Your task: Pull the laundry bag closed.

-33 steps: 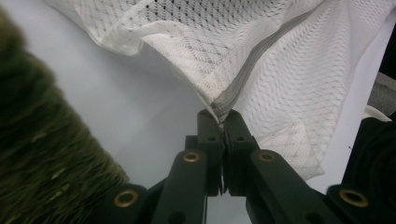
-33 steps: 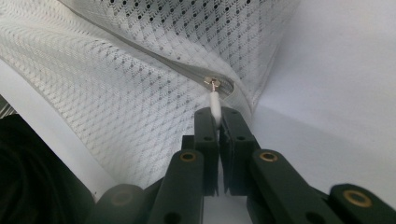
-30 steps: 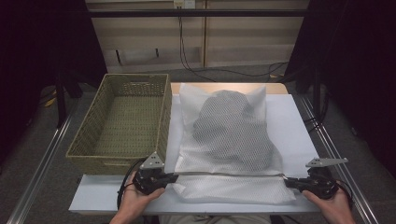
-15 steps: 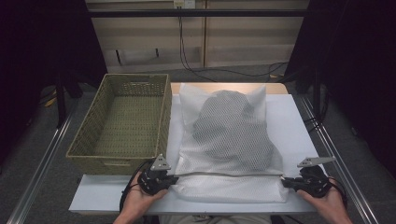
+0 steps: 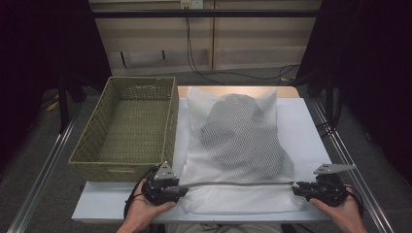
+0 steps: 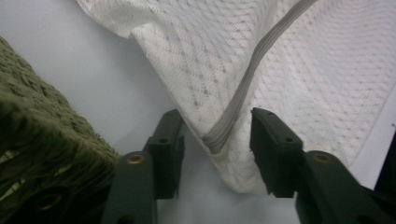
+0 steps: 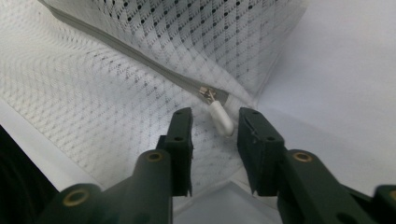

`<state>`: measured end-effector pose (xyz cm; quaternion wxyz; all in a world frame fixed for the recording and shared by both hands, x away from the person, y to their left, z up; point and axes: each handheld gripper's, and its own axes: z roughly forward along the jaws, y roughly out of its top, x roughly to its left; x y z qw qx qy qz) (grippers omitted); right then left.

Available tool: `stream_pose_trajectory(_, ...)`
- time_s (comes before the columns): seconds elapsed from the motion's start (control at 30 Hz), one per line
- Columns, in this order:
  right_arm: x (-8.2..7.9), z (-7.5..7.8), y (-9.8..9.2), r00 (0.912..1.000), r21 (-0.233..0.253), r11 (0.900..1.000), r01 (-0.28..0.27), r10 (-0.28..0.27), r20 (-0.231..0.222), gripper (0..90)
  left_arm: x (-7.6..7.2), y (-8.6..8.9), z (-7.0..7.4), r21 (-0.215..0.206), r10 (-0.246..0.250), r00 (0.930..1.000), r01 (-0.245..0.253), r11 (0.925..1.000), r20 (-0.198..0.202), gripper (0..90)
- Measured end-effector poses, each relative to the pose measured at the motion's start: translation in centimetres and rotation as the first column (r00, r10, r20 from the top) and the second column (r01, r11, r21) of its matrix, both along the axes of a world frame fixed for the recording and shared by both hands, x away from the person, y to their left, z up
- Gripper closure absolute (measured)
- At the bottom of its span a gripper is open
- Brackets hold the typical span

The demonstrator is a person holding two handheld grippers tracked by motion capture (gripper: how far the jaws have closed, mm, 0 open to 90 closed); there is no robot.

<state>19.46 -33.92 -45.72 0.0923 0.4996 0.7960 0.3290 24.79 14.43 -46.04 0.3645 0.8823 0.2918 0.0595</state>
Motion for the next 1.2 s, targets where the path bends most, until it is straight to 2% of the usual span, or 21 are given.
stream_pose_trajectory(0.07,-0.1,0.1,0.0,0.9999,0.01,1.0,0.001,-0.001,0.015,58.6,-0.1,0.1,0.2,-0.005,0.0,1.0,0.0,1.0,0.0,45.4)
stream_pose_trajectory(0.2,-0.2,0.3,-0.3,0.9997,0.021,1.0,0.012,-0.013,0.02,52.7,-0.3,0.3,0.4,-0.044,0.002,1.0,-0.002,0.999,0.007,38.8)
stream_pose_trajectory(0.27,-0.3,0.4,-0.4,0.9993,0.034,0.999,0.02,-0.021,0.03,47.8,-0.5,0.4,0.6,-0.051,0.019,0.9998,-0.019,0.9985,0.002,33.8)
stream_pose_trajectory(0.33,-0.3,0.5,-0.4,0.9989,0.044,0.999,0.021,-0.022,0.04,43.8,-0.6,0.5,0.8,-0.064,0.011,0.9996,-0.009,0.9979,0.024,31.0)
stream_pose_trajectory(0.57,-0.6,1.0,-0.4,0.9951,0.068,0.997,0.023,-0.03,0.095,29.8,-0.9,0.7,1.3,-0.108,0.024,0.9989,-0.019,0.994,0.04,21.3)
stream_pose_trajectory(0.7,-0.9,1.3,-0.7,0.9901,0.105,0.994,0.041,-0.055,0.13,21.7,-0.9,0.8,1.5,-0.136,0.023,0.9987,-0.017,0.9906,0.046,18.2)
stream_pose_trajectory(0.83,-1.4,1.8,-1.2,0.9814,0.145,0.988,0.06,-0.085,0.172,15.7,-1.0,0.9,1.7,-0.143,0.026,0.9984,-0.018,0.9896,0.051,16.5)
stream_pose_trajectory(1.03,-2.4,2.5,-1.6,0.966,0.187,0.979,0.079,-0.121,0.228,12.6,-1.7,1.0,2.1,-0.153,0.038,0.9967,-0.027,0.9878,0.072,15.2)
stream_pose_trajectory(1.1,-2.7,2.7,-1.4,0.9623,0.184,0.98,0.074,-0.119,0.245,12.6,-1.8,1.1,2.1,-0.16,0.039,0.9968,-0.027,0.9868,0.069,14.9)
stream_pose_trajectory(1.2,-2.9,2.7,-1.2,0.9625,0.184,0.981,0.07,-0.114,0.246,12.6,-1.8,1.2,2.2,-0.155,0.067,0.9949,-0.055,0.9864,0.076,12.6)
